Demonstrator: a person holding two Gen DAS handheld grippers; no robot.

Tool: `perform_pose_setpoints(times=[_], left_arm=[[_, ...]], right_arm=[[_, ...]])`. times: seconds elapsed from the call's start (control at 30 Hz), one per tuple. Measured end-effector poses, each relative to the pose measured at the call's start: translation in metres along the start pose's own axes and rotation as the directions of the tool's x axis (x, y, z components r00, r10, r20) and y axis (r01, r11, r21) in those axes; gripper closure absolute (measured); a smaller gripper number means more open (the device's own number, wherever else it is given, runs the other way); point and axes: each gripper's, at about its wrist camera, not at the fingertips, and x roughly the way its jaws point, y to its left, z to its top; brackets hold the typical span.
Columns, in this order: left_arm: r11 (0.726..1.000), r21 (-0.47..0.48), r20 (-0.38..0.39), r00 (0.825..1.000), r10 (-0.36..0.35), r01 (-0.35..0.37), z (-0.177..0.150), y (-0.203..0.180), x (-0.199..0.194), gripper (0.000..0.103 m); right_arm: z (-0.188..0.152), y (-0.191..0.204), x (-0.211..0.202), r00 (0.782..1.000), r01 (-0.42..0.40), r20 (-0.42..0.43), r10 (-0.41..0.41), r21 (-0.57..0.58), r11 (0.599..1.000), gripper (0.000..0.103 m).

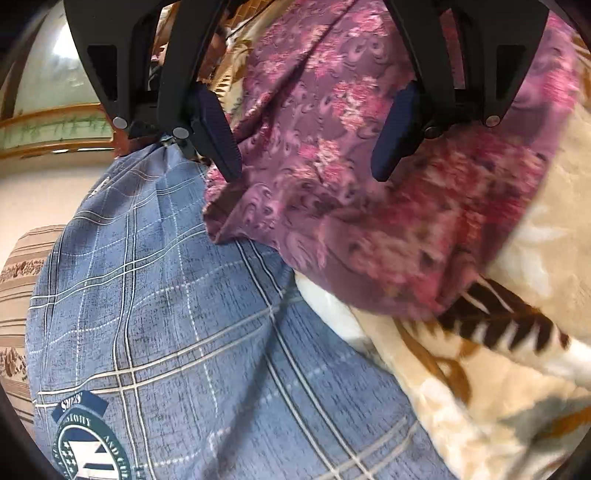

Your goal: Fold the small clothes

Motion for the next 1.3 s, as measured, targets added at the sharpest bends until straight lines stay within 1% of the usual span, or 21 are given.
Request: perform_pose_setpoints(times=[0.13,0.2,0.23,0.3,0.33,0.37,0.4,0.43,0.5,0.63,0.73,0.83,0.87,0.9,0.93,0.97,1.03,1.07,1.13,1.23,1.3], left_arm=[[0.971,0.213,0.087,0.992,0.088,-0.105,-0.003,-0.026,-0.027,0.031],[0.918,0.335,0.171,0.972,0.163,-0.213,-0.004,-0.04,-0.039,0.031],[0.857,0.411,0.229,0.945,0.232,-0.31,-0.007,-0.048,-0.041,0.031],[0.694,0.54,0.303,0.879,0.367,-0.476,-0.012,-0.057,-0.027,0.031],[0.607,0.574,0.356,0.835,0.419,-0.549,-0.016,-0.058,-0.019,0.031],[0.53,0.595,0.409,0.795,0.447,-0.605,-0.022,-0.058,-0.01,0.031],[0.478,0.617,0.431,0.777,0.459,-0.625,-0.026,-0.059,-0.003,0.031],[0.439,0.646,0.439,0.774,0.456,-0.624,-0.031,-0.061,0.005,0.031],[0.4,0.685,0.444,0.785,0.433,-0.608,-0.039,-0.063,0.014,0.031],[0.201,0.765,0.473,0.745,0.471,-0.612,-0.051,-0.069,0.044,0.031],[0.081,0.767,0.517,0.688,0.508,-0.636,-0.043,-0.068,0.067,0.031],[-0.004,0.731,0.566,0.603,0.562,-0.683,-0.022,-0.062,0.09,0.032],[-0.01,0.716,0.566,0.572,0.593,-0.698,-0.013,-0.059,0.096,0.04],[0.031,0.723,0.538,0.592,0.6,-0.69,-0.007,-0.058,0.096,0.078],[0.096,0.736,0.491,0.627,0.605,-0.67,-0.003,-0.059,0.093,0.096],[0.207,0.736,0.428,0.679,0.596,-0.645,0.005,-0.061,0.084,0.097],[0.365,0.703,0.392,0.76,0.518,-0.611,0.017,-0.067,0.052,0.097],[0.439,0.688,0.37,0.8,0.473,-0.578,0.021,-0.07,0.035,0.097],[0.555,0.651,0.344,0.853,0.392,-0.518,0.024,-0.072,-0.004,0.098],[0.608,0.666,0.322,0.902,0.288,-0.432,-0.001,-0.082,-0.054,0.098],[0.623,0.677,0.316,0.919,0.235,-0.392,-0.028,-0.082,-0.086,0.098]], right_arm=[[0.002,0.011,0.009,1.0,0.015,-0.017,-0.017,-0.153,0.988,0.031],[-0.002,0.016,0.009,0.999,0.035,-0.019,-0.04,-0.213,0.976,0.031],[-0.005,0.019,0.009,0.998,0.053,-0.013,-0.058,-0.255,0.966,0.031],[-0.01,0.027,0.009,0.997,0.067,-0.018,-0.077,-0.313,0.947,0.031],[-0.013,0.03,0.01,0.995,0.083,-0.022,-0.097,-0.35,0.933,0.031],[-0.014,0.032,0.013,0.993,0.1,-0.024,-0.117,-0.375,0.922,0.031],[-0.015,0.034,0.015,0.99,0.119,-0.023,-0.139,-0.398,0.909,0.031],[-0.015,0.035,0.018,0.988,0.131,-0.022,-0.154,-0.415,0.901,0.031],[-0.015,0.037,0.023,0.982,0.16,-0.017,-0.186,-0.441,0.883,0.031],[-0.022,0.045,0.032,0.982,0.15,-0.025,-0.187,-0.499,0.854,0.031],[-0.025,0.056,0.04,0.977,0.178,-0.003,-0.214,-0.543,0.821,0.031],[-0.021,0.062,0.055,0.969,0.215,0.015,-0.248,-0.551,0.807,0.037],[-0.02,0.063,0.06,0.965,0.227,0.016,-0.261,-0.547,0.806,0.057],[-0.019,0.062,0.063,0.964,0.225,0.001,-0.266,-0.538,0.812,0.087],[-0.018,0.062,0.064,0.966,0.213,-0.015,-0.26,-0.526,0.824,0.089],[-0.016,0.06,0.057,0.969,0.21,-0.004,-0.247,-0.511,0.834,0.089],[-0.014,0.06,0.038,0.979,0.188,0.024,-0.203,-0.489,0.852,0.089],[-0.012,0.059,0.026,0.984,0.172,0.032,-0.178,-0.47,0.866,0.089],[-0.009,0.055,0.003,0.991,0.131,0.035,-0.128,-0.437,0.89,0.09],[-0.018,0.054,-0.038,0.996,0.086,0.055,-0.069,-0.427,0.9,0.091],[-0.039,0.059,-0.075,0.997,0.039,0.077,-0.004,-0.453,0.891,0.09]])
